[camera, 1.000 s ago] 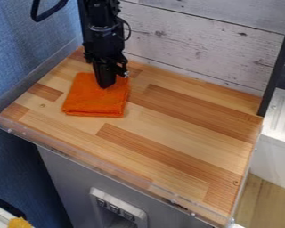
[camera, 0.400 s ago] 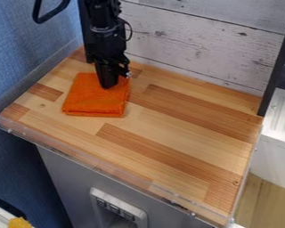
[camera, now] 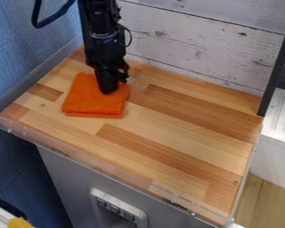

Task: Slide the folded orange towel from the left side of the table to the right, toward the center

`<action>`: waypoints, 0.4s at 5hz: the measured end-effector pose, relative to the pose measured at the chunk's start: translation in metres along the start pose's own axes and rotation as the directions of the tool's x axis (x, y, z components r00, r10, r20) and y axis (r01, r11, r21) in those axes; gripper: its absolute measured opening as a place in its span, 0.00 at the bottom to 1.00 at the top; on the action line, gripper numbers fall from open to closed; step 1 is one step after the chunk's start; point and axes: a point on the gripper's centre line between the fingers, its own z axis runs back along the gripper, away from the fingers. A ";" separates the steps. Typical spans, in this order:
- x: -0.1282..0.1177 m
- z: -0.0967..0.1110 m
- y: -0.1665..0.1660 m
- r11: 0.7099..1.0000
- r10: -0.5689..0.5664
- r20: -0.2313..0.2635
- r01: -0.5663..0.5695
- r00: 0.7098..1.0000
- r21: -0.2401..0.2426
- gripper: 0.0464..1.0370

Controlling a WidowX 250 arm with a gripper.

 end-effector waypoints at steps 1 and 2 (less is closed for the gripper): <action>-0.001 0.004 -0.026 1.000 0.016 -0.013 -0.016 1.000 0.006 0.02; 0.004 0.003 -0.056 0.999 0.044 -0.013 -0.044 0.999 0.019 0.02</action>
